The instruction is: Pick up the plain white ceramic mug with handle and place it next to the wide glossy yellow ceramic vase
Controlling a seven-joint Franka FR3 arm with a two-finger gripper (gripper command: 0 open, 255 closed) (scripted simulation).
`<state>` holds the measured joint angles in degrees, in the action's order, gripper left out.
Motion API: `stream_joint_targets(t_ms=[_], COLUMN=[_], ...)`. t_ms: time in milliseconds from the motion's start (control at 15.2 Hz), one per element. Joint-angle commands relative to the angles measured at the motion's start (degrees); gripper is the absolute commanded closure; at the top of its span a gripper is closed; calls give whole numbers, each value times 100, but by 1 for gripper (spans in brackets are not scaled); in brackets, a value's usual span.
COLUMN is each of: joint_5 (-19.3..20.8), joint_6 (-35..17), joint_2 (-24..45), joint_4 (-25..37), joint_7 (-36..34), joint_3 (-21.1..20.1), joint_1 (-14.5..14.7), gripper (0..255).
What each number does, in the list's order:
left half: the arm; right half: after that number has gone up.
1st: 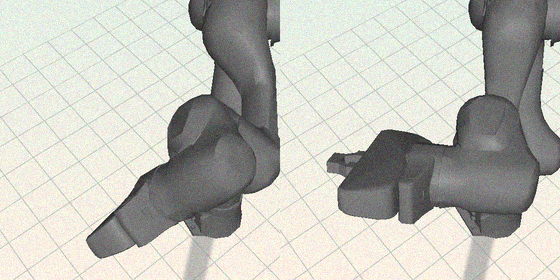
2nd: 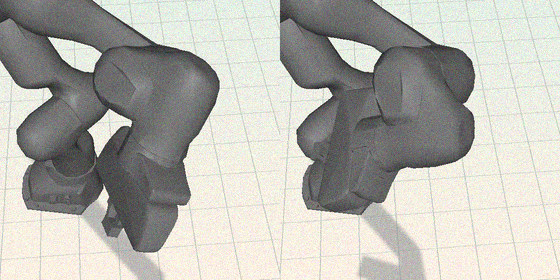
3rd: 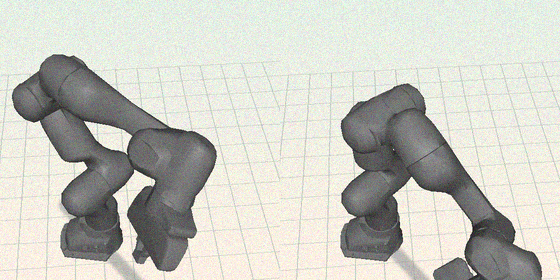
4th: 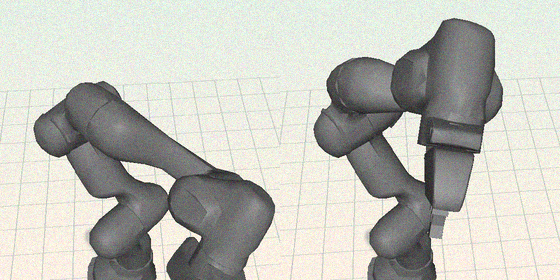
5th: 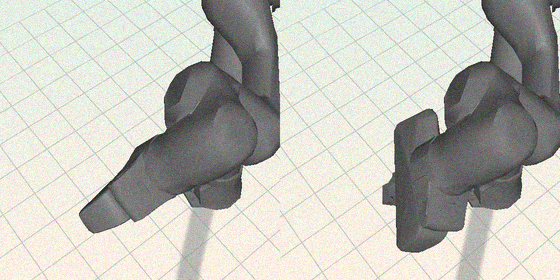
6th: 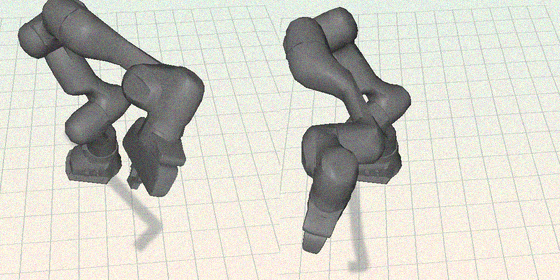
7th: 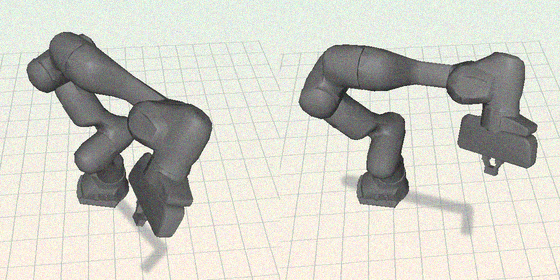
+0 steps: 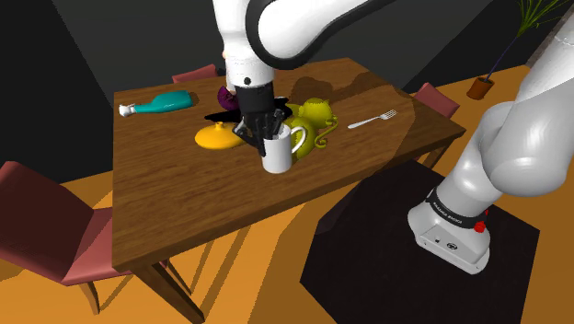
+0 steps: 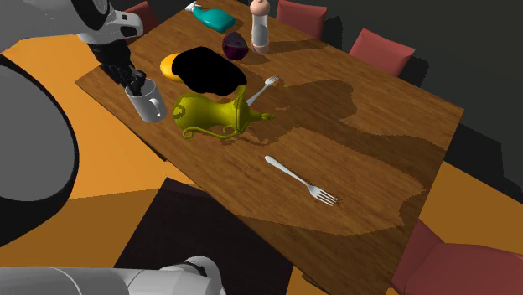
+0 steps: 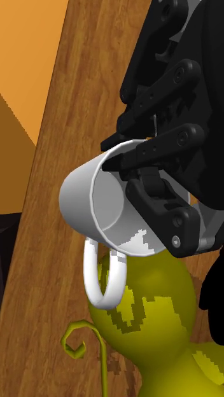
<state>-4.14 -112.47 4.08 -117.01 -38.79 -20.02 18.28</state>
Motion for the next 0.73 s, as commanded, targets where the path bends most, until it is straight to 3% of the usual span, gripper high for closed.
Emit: stream_joint_targets(t_ms=[0,396,660], joint_5=[7,79,79], joint_6=[-148,-604,-604], joint_2=[27,262,262], joint_4=[-119,-352,-352], joint_7=[9,-16,-16], joint_3=[3,5,5], joint_1=[-1,17,17], gripper=[255,255,255])
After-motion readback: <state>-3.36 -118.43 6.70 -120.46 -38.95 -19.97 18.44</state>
